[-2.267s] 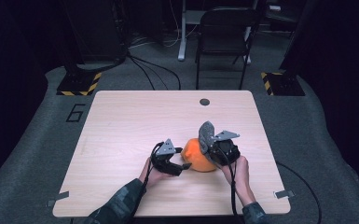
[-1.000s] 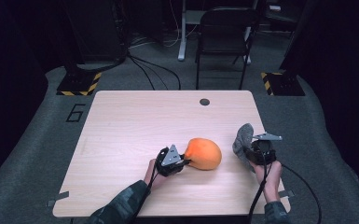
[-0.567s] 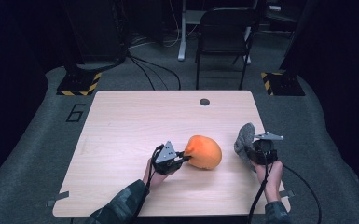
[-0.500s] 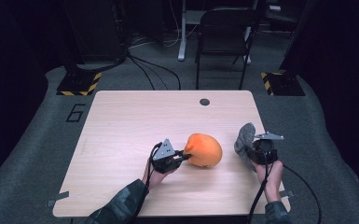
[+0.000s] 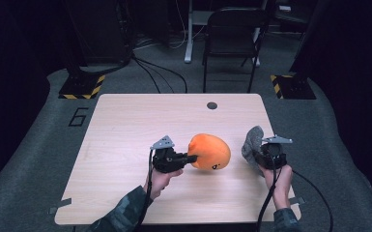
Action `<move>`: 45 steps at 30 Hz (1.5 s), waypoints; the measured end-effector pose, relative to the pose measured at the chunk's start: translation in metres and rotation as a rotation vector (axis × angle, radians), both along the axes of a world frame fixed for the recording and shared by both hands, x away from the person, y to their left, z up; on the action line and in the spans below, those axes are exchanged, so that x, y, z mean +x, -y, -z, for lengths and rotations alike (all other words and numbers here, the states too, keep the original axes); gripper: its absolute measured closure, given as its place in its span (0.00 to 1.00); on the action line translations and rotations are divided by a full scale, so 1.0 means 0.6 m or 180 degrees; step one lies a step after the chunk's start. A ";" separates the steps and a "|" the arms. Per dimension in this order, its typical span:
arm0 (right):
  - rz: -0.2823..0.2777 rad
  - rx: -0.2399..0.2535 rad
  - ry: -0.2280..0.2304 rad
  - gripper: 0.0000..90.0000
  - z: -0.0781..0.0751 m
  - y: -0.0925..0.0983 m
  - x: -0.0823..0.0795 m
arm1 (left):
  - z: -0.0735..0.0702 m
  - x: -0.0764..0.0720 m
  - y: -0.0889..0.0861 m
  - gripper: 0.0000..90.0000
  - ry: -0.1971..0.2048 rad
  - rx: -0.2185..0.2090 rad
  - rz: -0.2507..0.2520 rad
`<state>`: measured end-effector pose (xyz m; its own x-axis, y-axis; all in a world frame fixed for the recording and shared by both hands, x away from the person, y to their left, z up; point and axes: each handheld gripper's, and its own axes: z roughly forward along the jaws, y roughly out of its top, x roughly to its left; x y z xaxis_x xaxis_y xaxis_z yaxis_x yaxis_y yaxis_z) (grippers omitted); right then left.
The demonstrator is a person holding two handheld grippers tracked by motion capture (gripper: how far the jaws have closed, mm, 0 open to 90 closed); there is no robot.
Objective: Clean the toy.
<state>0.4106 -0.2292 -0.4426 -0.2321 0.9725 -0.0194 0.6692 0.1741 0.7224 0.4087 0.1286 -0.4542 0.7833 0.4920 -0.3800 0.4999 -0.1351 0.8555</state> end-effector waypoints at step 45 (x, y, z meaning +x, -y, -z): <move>-0.0551 -0.0123 -0.0129 0.80 0.009 -0.125 0.003 | 0.069 0.011 0.024 0.86 -0.0180 0.0241 -0.0017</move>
<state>0.4123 -0.1544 -0.4480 -0.3972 0.9167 -0.0432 0.6554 0.3163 0.6859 0.4152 0.1139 -0.4955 0.7588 0.5252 -0.3851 0.5480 -0.1953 0.8134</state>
